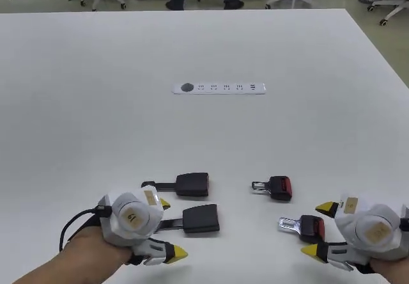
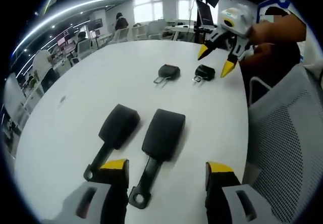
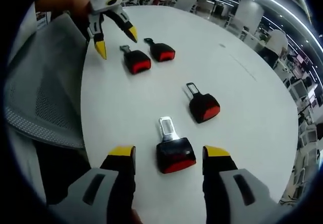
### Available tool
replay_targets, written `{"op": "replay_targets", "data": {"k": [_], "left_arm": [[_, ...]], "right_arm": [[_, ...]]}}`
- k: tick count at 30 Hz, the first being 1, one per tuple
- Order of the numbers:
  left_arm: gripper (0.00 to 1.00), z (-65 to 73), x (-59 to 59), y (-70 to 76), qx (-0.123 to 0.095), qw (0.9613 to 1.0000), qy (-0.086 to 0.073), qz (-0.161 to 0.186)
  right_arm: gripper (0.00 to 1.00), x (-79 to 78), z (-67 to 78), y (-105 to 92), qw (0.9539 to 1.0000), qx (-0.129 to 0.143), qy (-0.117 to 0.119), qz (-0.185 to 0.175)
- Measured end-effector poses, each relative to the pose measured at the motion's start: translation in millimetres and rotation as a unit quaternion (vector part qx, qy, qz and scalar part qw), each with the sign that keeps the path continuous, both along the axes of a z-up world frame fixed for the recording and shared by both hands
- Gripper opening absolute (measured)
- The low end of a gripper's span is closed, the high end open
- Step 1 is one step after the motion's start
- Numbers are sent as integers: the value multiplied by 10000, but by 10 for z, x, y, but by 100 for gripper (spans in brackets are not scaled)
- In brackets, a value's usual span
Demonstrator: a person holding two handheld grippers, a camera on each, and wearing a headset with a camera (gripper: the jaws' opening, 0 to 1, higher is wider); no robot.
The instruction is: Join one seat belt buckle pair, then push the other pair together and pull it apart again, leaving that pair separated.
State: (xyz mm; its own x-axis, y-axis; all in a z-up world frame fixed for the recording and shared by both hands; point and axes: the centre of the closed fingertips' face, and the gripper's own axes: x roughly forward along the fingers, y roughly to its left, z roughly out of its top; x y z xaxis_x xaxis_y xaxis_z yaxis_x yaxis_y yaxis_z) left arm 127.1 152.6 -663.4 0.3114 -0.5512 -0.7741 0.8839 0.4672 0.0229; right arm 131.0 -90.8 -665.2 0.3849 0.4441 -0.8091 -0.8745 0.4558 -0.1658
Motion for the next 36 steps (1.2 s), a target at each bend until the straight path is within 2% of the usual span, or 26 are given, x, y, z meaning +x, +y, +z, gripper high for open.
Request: {"op": "replay_targets", "data": {"k": [1, 3, 9, 16, 22, 26, 30, 32, 33, 34, 36], "left_arm": [[61, 2, 11, -26, 12, 10000, 0, -18], [59, -6, 35, -58, 76, 9999, -1, -91], [58, -35, 114, -183, 71, 9996, 38, -265], [54, -58, 196, -297, 56, 9991, 154, -395], [51, -110, 221, -349, 117, 9980, 185, -585], [49, -158, 223, -347, 208, 9969, 229, -721], [45, -194, 214, -339, 267, 9953, 284, -889], [43, -227, 169, -320, 575, 9906, 210, -1220], [43, -220, 166, -381, 396, 9909, 142, -1281], [42, -231, 161, -327, 497, 9914, 226, -1193], [41, -223, 159, -341, 398, 9917, 242, -1201]], "right_arm": [[55, 41, -5, -49, 9999, -100, -77, -6], [49, 30, -23, -67, 9999, 1, 102, -64], [40, 117, -36, -134, 9999, -1, 138, 8], [36, 92, -90, -53, 9990, -4, 342, 301], [36, 145, -145, -25, 9983, 5, 423, 397], [35, 123, -159, -7, 9969, 101, 649, 429], [35, 112, -195, -23, 9955, 5, 757, 575], [35, 106, -191, -27, 9952, -22, 780, 599], [35, 95, -195, -33, 9947, -66, 798, 638], [35, 91, -204, -38, 9945, -96, 813, 660], [35, 100, -211, -35, 9943, -86, 862, 618]]}}
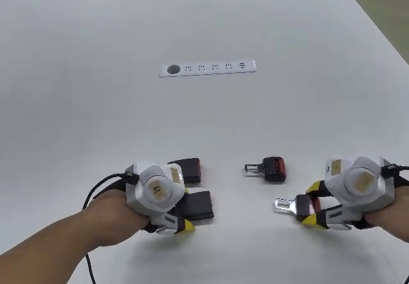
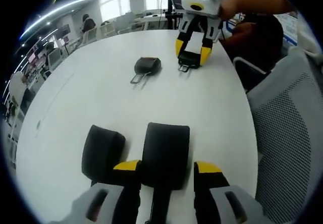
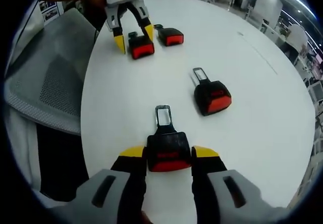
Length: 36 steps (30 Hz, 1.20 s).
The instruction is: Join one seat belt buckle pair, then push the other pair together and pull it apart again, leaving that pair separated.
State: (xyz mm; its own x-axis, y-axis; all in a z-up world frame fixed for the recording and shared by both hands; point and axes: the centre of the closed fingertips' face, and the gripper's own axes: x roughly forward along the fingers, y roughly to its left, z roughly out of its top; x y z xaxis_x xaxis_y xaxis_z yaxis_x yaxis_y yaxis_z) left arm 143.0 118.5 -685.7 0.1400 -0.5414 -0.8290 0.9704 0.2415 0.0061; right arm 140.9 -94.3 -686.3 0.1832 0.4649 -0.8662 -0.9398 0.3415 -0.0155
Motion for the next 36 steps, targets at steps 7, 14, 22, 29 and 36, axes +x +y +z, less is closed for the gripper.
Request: {"op": "replay_targets", "data": {"k": [7, 14, 22, 29, 36], "left_arm": [[34, -20, -51, -20, -72, 9997, -9, -240], [34, -29, -41, -17, 25, 9990, -2, -443], [33, -33, -51, -29, 121, 9982, 21, -583], [33, -38, -51, -31, 122, 9983, 24, -571], [33, -52, -45, -28, 149, 9980, 29, -613]], "right_arm": [[35, -21, -63, 12, 9982, -222, -144, 536], [35, -36, -72, -4, 9967, -259, 73, 768], [34, -43, -88, 13, 9905, -425, 158, 1299], [34, -49, -79, 26, 9913, -429, 200, 1229], [34, -32, -77, 68, 9937, -386, 181, 1038]]}}
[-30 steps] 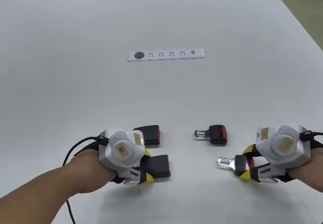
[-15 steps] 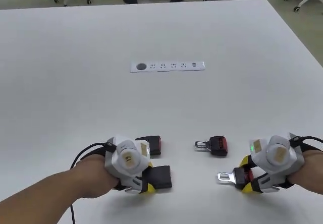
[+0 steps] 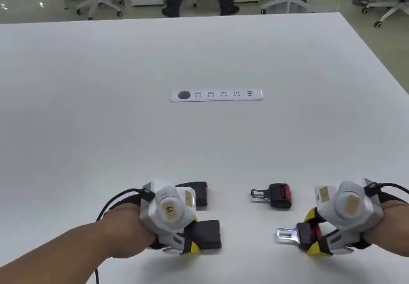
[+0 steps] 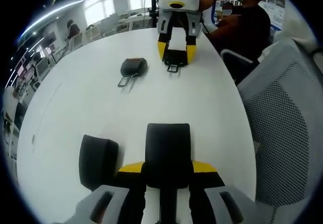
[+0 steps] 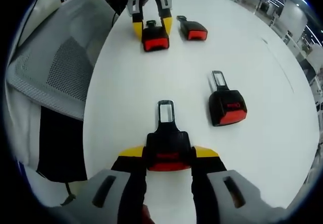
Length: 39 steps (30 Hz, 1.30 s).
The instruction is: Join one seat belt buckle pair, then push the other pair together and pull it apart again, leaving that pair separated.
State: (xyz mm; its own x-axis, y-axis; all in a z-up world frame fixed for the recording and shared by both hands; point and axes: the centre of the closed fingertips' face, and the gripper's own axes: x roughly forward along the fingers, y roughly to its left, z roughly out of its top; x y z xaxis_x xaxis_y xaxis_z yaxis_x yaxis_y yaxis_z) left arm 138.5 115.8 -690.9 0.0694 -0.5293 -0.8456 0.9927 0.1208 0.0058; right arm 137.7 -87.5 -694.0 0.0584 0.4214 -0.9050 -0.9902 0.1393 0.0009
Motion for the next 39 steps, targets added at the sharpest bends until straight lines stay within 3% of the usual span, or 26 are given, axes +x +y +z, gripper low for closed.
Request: {"op": "replay_targets", "data": {"k": [6, 26, 31, 39], "left_arm": [[33, 2, -9, -10, -47, 10000, -18, -20], [33, 13, -10, -16, -10, 10000, -4, -2], [33, 13, -9, -19, 34, 10000, 3, -25], [33, 8, -1, -16, 28, 10000, 4, -37]], "right_arm": [[34, -4, -5, 131, 10000, 23, -87, -9], [34, 77, 35, 783, 9981, 595, -131, -48], [33, 61, 31, 1025, 9979, 607, -141, 173], [33, 41, 23, 1153, 9978, 576, -180, 285]]}}
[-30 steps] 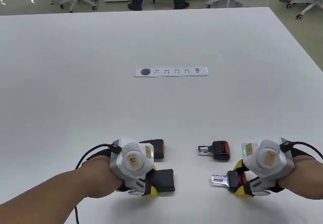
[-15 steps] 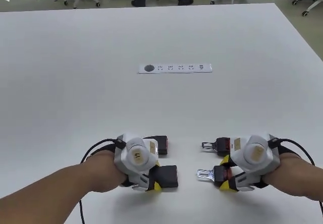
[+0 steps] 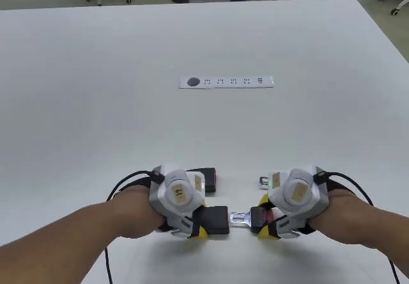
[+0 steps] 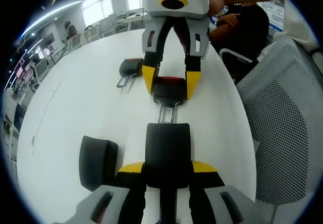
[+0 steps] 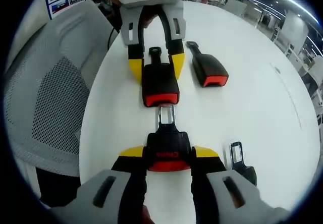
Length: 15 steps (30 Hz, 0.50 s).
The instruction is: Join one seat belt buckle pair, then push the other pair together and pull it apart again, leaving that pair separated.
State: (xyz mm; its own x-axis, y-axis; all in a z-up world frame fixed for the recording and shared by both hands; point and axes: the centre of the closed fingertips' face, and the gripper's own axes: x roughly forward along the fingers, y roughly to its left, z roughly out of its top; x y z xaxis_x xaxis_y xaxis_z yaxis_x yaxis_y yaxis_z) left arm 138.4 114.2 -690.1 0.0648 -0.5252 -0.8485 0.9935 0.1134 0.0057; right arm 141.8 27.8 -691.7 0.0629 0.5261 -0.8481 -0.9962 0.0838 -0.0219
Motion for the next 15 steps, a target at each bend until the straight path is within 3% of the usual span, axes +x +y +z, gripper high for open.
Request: {"op": "replay_targets", "data": {"k": [15], "left_arm": [[33, -18, -1, 14, 32, 10000, 8, 19]], "right_arm": [[33, -6, 4, 27, 9997, -148, -155, 120]]}}
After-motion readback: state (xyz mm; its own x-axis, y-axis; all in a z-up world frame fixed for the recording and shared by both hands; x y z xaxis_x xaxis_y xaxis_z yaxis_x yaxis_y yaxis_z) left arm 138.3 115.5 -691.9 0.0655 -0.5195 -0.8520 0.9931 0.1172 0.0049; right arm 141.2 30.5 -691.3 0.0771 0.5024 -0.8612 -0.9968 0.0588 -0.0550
